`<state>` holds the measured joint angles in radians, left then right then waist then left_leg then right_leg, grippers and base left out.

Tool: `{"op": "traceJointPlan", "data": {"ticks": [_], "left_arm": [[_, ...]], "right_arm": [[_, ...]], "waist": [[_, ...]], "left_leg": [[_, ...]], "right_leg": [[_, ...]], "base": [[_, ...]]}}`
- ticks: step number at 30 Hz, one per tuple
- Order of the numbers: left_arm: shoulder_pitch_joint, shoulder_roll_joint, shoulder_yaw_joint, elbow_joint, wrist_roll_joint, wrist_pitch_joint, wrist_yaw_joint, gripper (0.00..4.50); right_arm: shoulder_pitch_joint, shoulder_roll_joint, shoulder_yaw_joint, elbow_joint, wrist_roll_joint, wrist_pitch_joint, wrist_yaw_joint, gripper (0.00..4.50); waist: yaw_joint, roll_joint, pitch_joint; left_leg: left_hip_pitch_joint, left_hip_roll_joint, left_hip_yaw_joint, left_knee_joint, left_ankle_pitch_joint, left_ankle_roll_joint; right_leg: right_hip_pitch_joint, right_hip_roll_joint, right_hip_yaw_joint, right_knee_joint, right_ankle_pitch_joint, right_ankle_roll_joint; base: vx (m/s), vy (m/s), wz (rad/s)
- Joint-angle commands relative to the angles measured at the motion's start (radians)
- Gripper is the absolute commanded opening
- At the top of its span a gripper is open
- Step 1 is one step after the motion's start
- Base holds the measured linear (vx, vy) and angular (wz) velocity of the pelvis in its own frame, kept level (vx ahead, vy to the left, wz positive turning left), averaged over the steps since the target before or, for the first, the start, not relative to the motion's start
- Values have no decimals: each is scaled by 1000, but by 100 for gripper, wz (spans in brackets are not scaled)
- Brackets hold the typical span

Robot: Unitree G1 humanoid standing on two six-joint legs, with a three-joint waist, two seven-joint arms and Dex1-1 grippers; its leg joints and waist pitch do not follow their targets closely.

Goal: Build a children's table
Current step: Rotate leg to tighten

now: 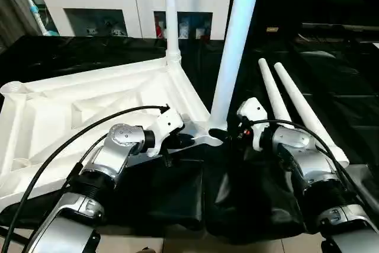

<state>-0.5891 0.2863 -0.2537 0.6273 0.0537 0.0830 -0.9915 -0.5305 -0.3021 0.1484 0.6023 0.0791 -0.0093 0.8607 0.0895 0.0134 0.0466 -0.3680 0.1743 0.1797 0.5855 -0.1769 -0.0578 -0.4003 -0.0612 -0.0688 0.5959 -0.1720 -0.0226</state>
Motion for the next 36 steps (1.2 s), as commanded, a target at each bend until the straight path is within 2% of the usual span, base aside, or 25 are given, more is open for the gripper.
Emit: {"op": "traceJointPlan", "data": {"ticks": [1, 5, 9, 11, 13, 14, 15, 16, 18, 19, 20, 21, 22, 23, 25, 28, 29, 31, 33, 34, 35, 36], "left_arm": [[31, -2, -40, 16, 9, 10, -39, 0], [30, 1, -39, 18, 10, 15, -37, 0], [20, -9, -31, 32, 17, 39, 0, 0], [-27, -47, -14, 102, 34, 68, 96, 0], [-49, -64, -8, 134, 41, 77, 134, 0], [-68, -79, -6, 161, 49, 81, 168, 0], [-97, -104, 4, 199, 50, 89, 214, 0], [-113, -119, 10, 221, 51, 95, 240, 0], [-164, -160, 22, 286, 56, 107, 324, 0], [-166, -161, 23, 288, 57, 107, 328, 0], [-200, -188, 31, 331, 63, 119, 394, 0], [-224, -206, 39, 362, 66, 125, 441, 0], [-246, -224, 45, 391, 67, 136, 476, 0], [-247, -225, 46, 393, 67, 137, 477, 0], [-276, -245, 54, 437, 73, 128, 519, 0], [-278, -247, 53, 441, 74, 127, 518, 0], [-279, -247, 53, 444, 74, 124, 517, 0], [-283, -247, 53, 463, 75, 109, 515, 0], [-281, -245, 52, 473, 76, 99, 509, 0], [-283, -245, 51, 487, 79, 80, 505, 0], [-281, -244, 50, 489, 80, 74, 501, 0], [-281, -244, 50, 490, 80, 73, 500, 0]], "right_arm": [[-10, 11, 9, 10, 3, -9, 22, 260], [-5, 17, 9, 17, 0, -11, 12, 259], [-17, 42, -10, 51, -19, 8, -86, 259], [-39, 92, -34, 94, -38, 63, -236, 259], [-48, 115, -42, 107, -45, 86, -293, 259], [-55, 135, -49, 119, -51, 104, -345, 259], [-66, 165, -59, 135, -54, 123, -412, 258], [-72, 183, -65, 144, -57, 133, -450, 258], [-95, 233, -78, 181, -65, 150, -558, 258], [-96, 235, -78, 183, -65, 151, -562, 258], [-118, 266, -85, 218, -75, 162, -644, 258], [-135, 287, -89, 246, -82, 171, -705, 258], [-157, 315, -107, 278, -73, 183, -760, 258], [-158, 317, -107, 280, -72, 184, -763, 258], [-186, 355, -142, 314, -54, 193, -822, 258], [-191, 364, -142, 319, -50, 173, -808, 258], [-190, 367, -145, 315, -42, 161, -789, 293], [-186, 380, -162, 296, -13, 126, -745, 328], [-185, 387, -165, 286, 2, 122, -710, 338], [-190, 386, -156, 293, -14, 106, -709, 348], [-190, 383, -150, 293, -22, 97, -705, 356], [-190, 383, -149, 293, -23, 95, -704, 369]], "waist": [[-1, -19, -60], [-1, -18, -60], [-3, -16, -59], [-10, -13, -54], [-15, -13, -51], [-17, -13, -51], [-21, -13, -51], [-23, -13, -53], [-30, -13, -51], [-31, -15, -52], [-32, -12, -50], [-33, -7, -50], [-35, -7, -51], [-36, -10, -52], [-33, -8, -53], [-28, -9, -57], [-28, -9, -57], [-26, -9, -60], [-27, -7, -60], [-32, -10, -60], [-34, -10, -60], [-37, -10, -59]], "left_leg": [[8, 59, -18, -65, -185, 85], [9, 58, -18, -65, -188, 83], [10, 59, -19, -67, -196, 74], [11, 56, -20, -71, -238, 55], [20, 55, -23, -74, -281, 32], [20, 56, -26, -76, -293, 24], [20, 54, -27, -77, -308, 14], [23, 55, -29, -76, -316, 7], [19, 54, -29, -78, -323, 7], [26, 53, -29, -76, -341, 2], [23, 51, -29, -75, -345, 6], [23, 50, -29, -75, -348, 3], [27, 51, -32, -76, -359, -5], [27, 50, -29, -75, -359, -5], [24, 50, -30, -76, -349, 0], [18, 54, -28, -77, -310, 14], [18, 54, -27, -76, -305, 16], [15, 53, -25, -74, -282, 30], [12, 54, -27, -76, -273, 42], [4, 52, -28, -77, -265, 45], [4, 51, -28, -76, -261, 46], [10, 53, -27, -76, -269, 44]], "right_leg": [[48, -93, 52, -72, -268, -189], [48, -93, 52, -73, -275, -189], [45, -92, 52, -74, -284, -189], [43, -91, 51, -82, -354, -176], [36, -89, 50, -91, -419, -158], [39, -91, 49, -91, -434, -153], [36, -90, 49, -95, -454, -141], [35, -94, 51, -96, -455, -140], [35, -93, 51, -97, -442, -141], [30, -92, 50, -100, -452, -141], [32, -94, 50, -101, -462, -140], [29, -93, 50, -103, -468, -137], [28, -93, 50, -103, -471, -137], [27, -91, 50, -104, -465, -137], [31, -93, 53, -102, -430, -140], [38, -93, 54, -91, -327, -164], [38, -93, 54, -89, -311, -170], [44, -93, 55, -84, -256, -187], [48, -94, 54, -81, -243, -191], [54, -94, 52, -79, -239, -192], [53, -94, 51, -80, -244, -189], [48, -94, 52, -83, -260, -193]], "base": [[0, 0, 0], [0, 0, 0], [0, 0, 0], [0, 0, 0], [0, 0, 0], [0, 0, 0], [0, 0, 0], [0, 0, 0], [0, 0, 0], [0, 0, 0], [0, 0, 0], [0, 0, 0], [0, 0, 0], [0, 0, 0], [0, 0, 0], [0, 0, 0], [0, 0, 0], [0, 0, 0], [0, 0, 0], [0, 0, 0], [0, 0, 0], [0, 0, 0]]}}
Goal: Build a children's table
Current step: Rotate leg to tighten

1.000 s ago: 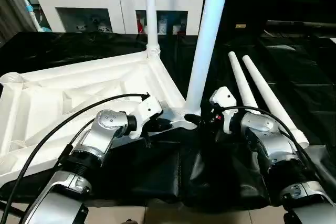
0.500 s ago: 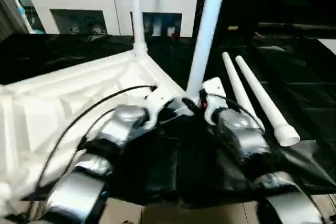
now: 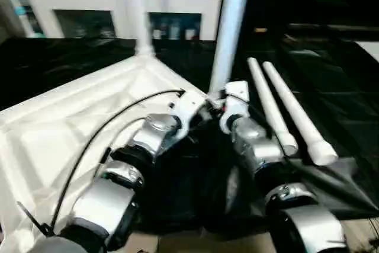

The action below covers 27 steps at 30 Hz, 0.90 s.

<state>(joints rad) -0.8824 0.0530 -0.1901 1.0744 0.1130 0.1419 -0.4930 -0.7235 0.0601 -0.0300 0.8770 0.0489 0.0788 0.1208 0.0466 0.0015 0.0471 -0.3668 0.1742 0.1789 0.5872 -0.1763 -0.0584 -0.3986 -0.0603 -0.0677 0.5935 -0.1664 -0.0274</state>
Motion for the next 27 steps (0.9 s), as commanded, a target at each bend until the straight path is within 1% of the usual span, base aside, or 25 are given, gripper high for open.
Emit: {"op": "traceJointPlan", "data": {"ticks": [1, 2, 4, 5, 7, 8, 9, 11, 12, 13, 14, 15, 16, 17, 18, 19, 20, 21, 22, 23, 24, 25, 26, 27], "left_arm": [[20, -8, -17, 39, 22, -9, -18, 0], [21, -8, -18, 38, 22, -14, -22, 0], [36, -2, -19, 27, 18, -23, -50, 0], [49, 6, -25, 17, 20, -35, -70, 0], [69, 22, -37, -1, 27, -54, -97, 0], [77, 30, -42, -5, 30, -67, -108, 0], [80, 33, -42, -6, 29, -71, -113, 0], [89, 43, -39, -16, 23, -69, -122, 0], [99, 55, -40, -28, 21, -70, -136, 0], [112, 73, -43, -44, 21, -81, -159, 0], [113, 73, -43, -44, 21, -81, -159, 0], [123, 85, -46, -58, 21, -96, -181, 0], [145, 109, -53, -91, 17, -121, -230, 0], [147, 111, -54, -95, 17, -122, -236, 0], [158, 121, -57, -113, 13, -127, -262, 0], [183, 145, -64, -157, 7, -135, -316, 0], [196, 157, -69, -180, 2, -151, -345, 0], [205, 164, -72, -195, -1, -163, -364, 0], [228, 177, -77, -238, -19, -169, -416, 0], [253, 191, -85, -286, -37, -162, -468, 0], [269, 201, -92, -319, -48, -152, -499, 0], [284, 212, -101, -348, -52, -145, -526, 0], [291, 219, -107, -362, -52, -142, -536, 0], [299, 225, -112, -377, -49, -139, -543, 0]], "right_arm": [[6, 9, 50, 9, -19, -10, 36, 380], [7, 7, 54, 6, -23, -12, 35, 380], [17, -21, 92, -30, -63, -38, 55, 380], [29, -40, 102, -64, -67, -43, 85, 380], [51, -73, 107, -119, -56, -40, 147, 380], [62, -89, 105, -144, -50, -37, 179, 380], [69, -98, 102, -158, -46, -38, 194, 380], [87, -129, 99, -189, -46, -42, 223, 380], [105, -157, 97, -217, -45, -41, 244, 380], [129, -196, 94, -259, -40, -37, 277, 380], [130, -196, 94, -260, -40, -36, 277, 380], [145, -219, 94, -287, -27, -26, 307, 380], [176, -259, 102, -340, 1, -9, 387, 380], [179, -263, 103, -346, 5, -7, 397, 380], [192, -277, 106, -368, 21, 1, 438, 380], [220, -314, 123, -407, 44, 9, 536, 380], [231, -328, 129, -422, 52, 11, 575, 380], [238, -337, 132, -432, 56, 12, 599, 380], [246, -351, 141, -445, 61, 15, 634, 380], [251, -360, 144, -453, 71, 26, 663, 380], [254, -366, 147, -460, 79, 36, 680, 380], [255, -372, 151, -463, 83, 35, 697, 380], [255, -374, 154, -464, 85, 33, 704, 380], [256, -381, 160, -467, 89, 38, 720, 380]], "waist": [[6, 3, -59], [6, 1, -58], [6, 3, -59], [7, 1, -59], [7, -1, -59], [10, -2, -59], [10, -6, -59], [12, -7, -58], [13, -12, -57], [18, -10, -58], [19, -12, -58], [21, -13, -58], [23, -14, -56], [22, -14, -54], [21, -14, -54], [21, -15, -53], [22, -14, -51], [21, -13, -52], [20, -13, -53], [21, -10, -54], [20, -11, -52], [21, -5, -54], [20, -5, -53], [23, 0, -55]], "left_leg": [[10, 54, -25, -76, -272, 44], [9, 53, -24, -76, -270, 44], [9, 56, -24, -77, -268, 42], [10, 56, -25, -78, -267, 44], [9, 56, -23, -76, -261, 55], [8, 55, -23, -75, -249, 65], [6, 56, -23, -75, -245, 71], [8, 57, -21, -74, -227, 79], [8, 56, -20, -74, -226, 81], [10, 58, -20, -73, -222, 82], [10, 58, -20, -73, -218, 85], [9, 57, -18, -72, -210, 87], [7, 57, -20, -74, -214, 93], [5, 59, -20, -75, -220, 94], [6, 56, -20, -75, -228, 95], [5, 56, -21, -74, -245, 94], [4, 59, -22, -76, -258, 92], [4, 59, -23, -77, -257, 90], [7, 58, -22, -76, -259, 84], [8, 64, -25, -77, -258, 78], [6, 65, -24, -78, -254, 78], [11, 68, -24, -79, -261, 73], [10, 64, -21, -78, -258, 70], [14, 65, -20, -78, -259, 68]], "right_leg": [[46, -97, 52, -82, -279, -193], [46, -96, 51, -83, -286, -194], [45, -95, 52, -82, -274, -195], [48, -93, 51, -81, -265, -194], [48, -95, 53, -79, -248, -197], [51, -95, 53, -78, -236, -195], [52, -95, 54, -78, -231, -195], [51, -96, 53, -77, -236, -201], [49, -96, 53, -79, -244, -199], [50, -97, 53, -79, -251, -194], [50, -97, 54, -78, -248, -194], [49, -95, 55, -78, -244, -195], [54, -95, 53, -79, -254, -190], [51, -96, 54, -80, -272, -179], [52, -94, 52, -82, -291, -178], [53, -97, 52, -86, -332, -167], [49, -98, 53, -90, -374, -154], [47, -98, 53, -91, -386, -152], [44, -97, 53, -93, -394, -150], [46, -101, 55, -89, -379, -163], [45, -99, 56, -88, -370, -167], [40, -98, 56, -85, -354, -178], [39, -94, 56, -84, -331, -187], [38, -93, 56, -83, -322, -190]], "base": [[0, 0, 0], [0, 0, 0], [0, 0, 0], [0, 0, 0], [0, 0, 0], [0, 0, 0], [0, 0, 0], [0, 0, 0], [0, 0, 0], [0, 0, 0], [0, 0, 0], [0, 0, 0], [0, 0, 0], [0, 0, 0], [0, 0, 0], [0, 0, 0], [0, 0, 0], [0, 0, 0], [0, 0, 0], [0, 0, 0], [0, 0, 0], [0, 0, 0], [0, 0, 0], [0, 0, 0]]}}
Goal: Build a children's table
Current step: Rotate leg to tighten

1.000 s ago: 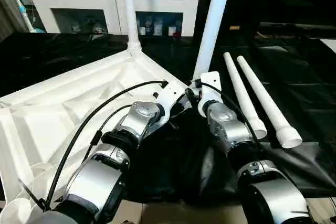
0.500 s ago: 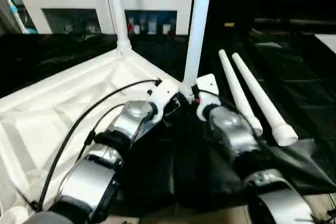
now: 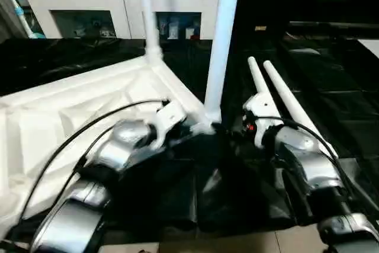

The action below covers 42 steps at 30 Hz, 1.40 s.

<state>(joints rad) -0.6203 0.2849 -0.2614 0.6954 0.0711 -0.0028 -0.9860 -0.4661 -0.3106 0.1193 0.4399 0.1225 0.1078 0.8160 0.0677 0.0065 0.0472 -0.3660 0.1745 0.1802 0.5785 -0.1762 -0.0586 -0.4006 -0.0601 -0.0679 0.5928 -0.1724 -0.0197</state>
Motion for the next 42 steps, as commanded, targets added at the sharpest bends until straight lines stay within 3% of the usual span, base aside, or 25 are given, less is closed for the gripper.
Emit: {"op": "traceJointPlan", "data": {"ticks": [1, 9, 17, 28, 42], "left_arm": [[39, -5, -41, -1, -7, 6, -53, 0], [69, 14, -43, -64, -13, 27, -89, 0], [84, 24, -46, -117, -20, 67, -106, 0], [96, 31, -46, -139, -16, 89, -103, 0], [97, 36, -48, -146, -16, 103, -109, 0]], "right_arm": [[-2, -13, 13, -30, 14, 9, 29, 380], [-5, -45, 42, -6, -21, -2, 89, 380], [-13, -45, 44, 18, -10, -9, 105, 365], [-19, -36, 60, 53, -22, -26, 118, 270], [-9, -27, 67, 66, -27, -40, 123, 264]], "waist": [[2, -7, -53], [20, -9, -57], [19, -11, -57], [20, -15, -59], [20, -8, -61]], "left_leg": [[12, 65, -20, -70, -263, 67], [9, 62, -18, -66, -221, 67], [10, 62, -19, -66, -225, 64], [9, 60, -17, -62, -198, 76], [9, 60, -18, -61, -193, 75]], "right_leg": [[39, -92, 56, -81, -306, -200], [47, -95, 56, -73, -255, -200], [46, -93, 55, -75, -276, -192], [47, -93, 54, -72, -262, -195], [50, -91, 53, -68, -220, -210]], "base": [[0, 0, 0], [0, 0, 0], [0, 0, 0], [0, 0, 0], [0, 0, 0]]}}
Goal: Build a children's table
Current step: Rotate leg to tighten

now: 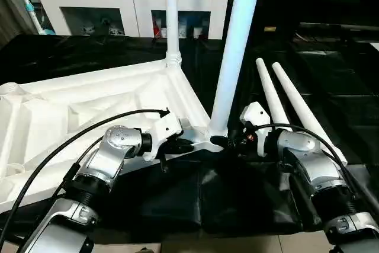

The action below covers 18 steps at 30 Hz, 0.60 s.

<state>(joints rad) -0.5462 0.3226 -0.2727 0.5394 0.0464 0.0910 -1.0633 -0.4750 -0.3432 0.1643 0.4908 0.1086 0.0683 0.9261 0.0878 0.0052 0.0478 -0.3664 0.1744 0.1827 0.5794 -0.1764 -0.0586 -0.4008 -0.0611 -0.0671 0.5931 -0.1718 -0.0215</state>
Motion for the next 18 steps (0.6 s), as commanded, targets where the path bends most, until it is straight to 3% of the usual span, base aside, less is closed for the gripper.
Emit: {"op": "traceJointPlan", "data": {"ticks": [1, 5, 7, 12, 18], "left_arm": [[21, -2, -36, 12, 8, 10, -32, 0], [18, -2, -37, 14, 6, 14, -33, 0], [17, -1, -37, 14, 7, 14, -32, 0], [18, 2, -37, 11, 6, 16, -32, 0], [15, 3, -38, 13, 6, 15, -29, 0]], "right_arm": [[-1, 7, 21, 17, -14, -2, 8, 264], [-2, 13, 18, 21, -19, -7, -8, 264], [-5, 22, 9, 25, -5, 12, -7, 320], [-10, 26, 15, 29, -14, 4, -13, 368], [-20, 36, 12, 42, -20, -5, -28, 368]], "waist": [[-1, -5, -62], [-1, -7, -62], [-2, -6, -62], [-2, -6, -62], [-2, -7, -63]], "left_leg": [[11, 61, -20, -62, -197, 74], [10, 60, -20, -61, -195, 73], [10, 60, -20, -62, -197, 73], [10, 60, -21, -62, -199, 70], [9, 60, -20, -61, -190, 70]], "right_leg": [[49, -90, 52, -69, -222, -209], [51, -90, 52, -67, -215, -212], [51, -90, 52, -68, -222, -211], [50, -89, 52, -67, -226, -211], [51, -89, 52, -64, -207, -214]], "base": [[0, 0, 0], [0, 0, 0], [0, 0, 0], [0, 0, 0], [0, 0, 0]]}}
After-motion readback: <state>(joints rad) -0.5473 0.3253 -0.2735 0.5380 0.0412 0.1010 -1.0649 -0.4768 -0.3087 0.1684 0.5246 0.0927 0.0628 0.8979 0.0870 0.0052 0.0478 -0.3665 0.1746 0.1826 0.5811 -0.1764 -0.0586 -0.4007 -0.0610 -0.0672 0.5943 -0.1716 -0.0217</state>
